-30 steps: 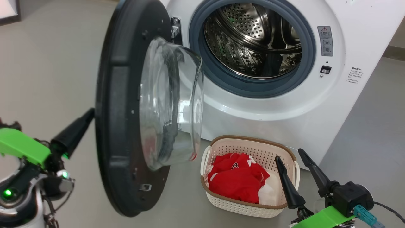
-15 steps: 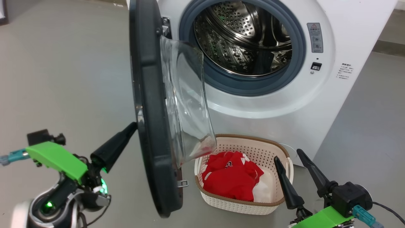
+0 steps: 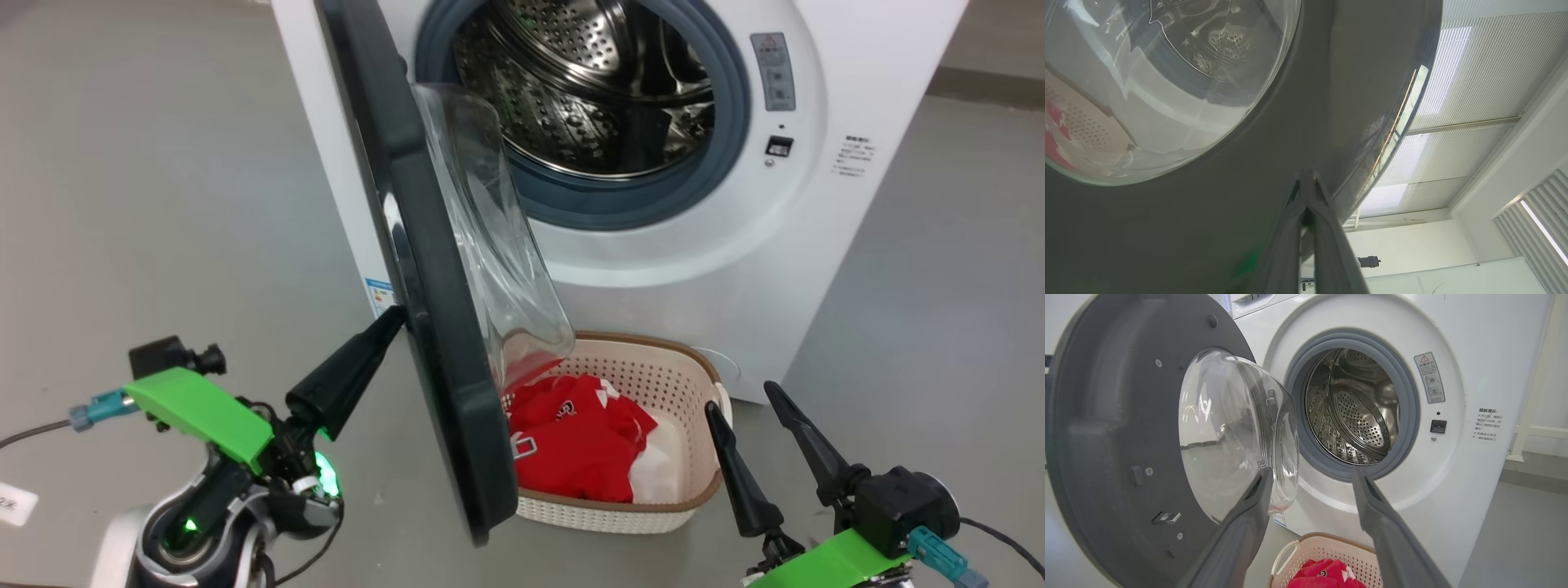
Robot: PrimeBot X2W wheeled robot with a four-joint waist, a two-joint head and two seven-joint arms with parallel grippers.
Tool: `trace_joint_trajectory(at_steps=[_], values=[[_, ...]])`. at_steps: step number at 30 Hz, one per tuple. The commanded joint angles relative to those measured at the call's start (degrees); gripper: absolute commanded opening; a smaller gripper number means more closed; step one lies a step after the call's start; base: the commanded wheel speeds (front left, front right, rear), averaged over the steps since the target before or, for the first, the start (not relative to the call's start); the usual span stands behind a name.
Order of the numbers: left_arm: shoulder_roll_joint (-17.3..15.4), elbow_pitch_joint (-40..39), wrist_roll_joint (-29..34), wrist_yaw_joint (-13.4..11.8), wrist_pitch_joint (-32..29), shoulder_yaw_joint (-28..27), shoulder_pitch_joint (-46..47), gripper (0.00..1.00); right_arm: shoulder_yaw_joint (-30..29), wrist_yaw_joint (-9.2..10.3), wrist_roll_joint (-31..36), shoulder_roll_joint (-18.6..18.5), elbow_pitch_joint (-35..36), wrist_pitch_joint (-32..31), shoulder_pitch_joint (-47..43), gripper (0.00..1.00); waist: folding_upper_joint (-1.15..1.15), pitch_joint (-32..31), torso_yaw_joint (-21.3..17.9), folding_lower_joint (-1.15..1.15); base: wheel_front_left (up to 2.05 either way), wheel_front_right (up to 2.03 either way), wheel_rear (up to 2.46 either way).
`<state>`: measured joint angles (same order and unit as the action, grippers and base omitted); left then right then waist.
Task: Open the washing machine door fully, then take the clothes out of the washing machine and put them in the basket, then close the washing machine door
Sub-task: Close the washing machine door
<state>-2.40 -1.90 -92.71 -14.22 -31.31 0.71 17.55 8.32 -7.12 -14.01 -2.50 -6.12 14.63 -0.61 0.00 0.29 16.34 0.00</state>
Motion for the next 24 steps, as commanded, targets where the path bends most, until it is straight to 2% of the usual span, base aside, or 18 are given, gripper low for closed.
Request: trace_joint_trajectory(at_steps=[1, 10, 24], values=[[-0.5, -1.2, -0.9, 0.7, 0.3, -0.7, 2.2, 0.0, 1.4, -0.36, 0.2, -0.4, 1.5, 0.4, 2.9, 1.0, 0.0, 0.9, -1.0, 0.0, 0.0, 0.0, 0.0], [-0.5, 0.2, -4.7, 2.7, 3.3, 2.2, 4.7, 0.0, 1.2, -0.36, 0.5, -0.4, 1.4, 0.4, 4.3, 1.0, 0.0, 3.4, -4.9, 0.0, 0.0, 0.0, 0.0], [-0.5, 1.6, -5.4, 5.1, 5.4, 3.0, 7.2, 0.0, 0.7, -0.36, 0.8, -0.4, 1.7, 0.4, 5.8, 1.0, 0.0, 5.4, -12.9, 0.0, 0.0, 0.0, 0.0]])
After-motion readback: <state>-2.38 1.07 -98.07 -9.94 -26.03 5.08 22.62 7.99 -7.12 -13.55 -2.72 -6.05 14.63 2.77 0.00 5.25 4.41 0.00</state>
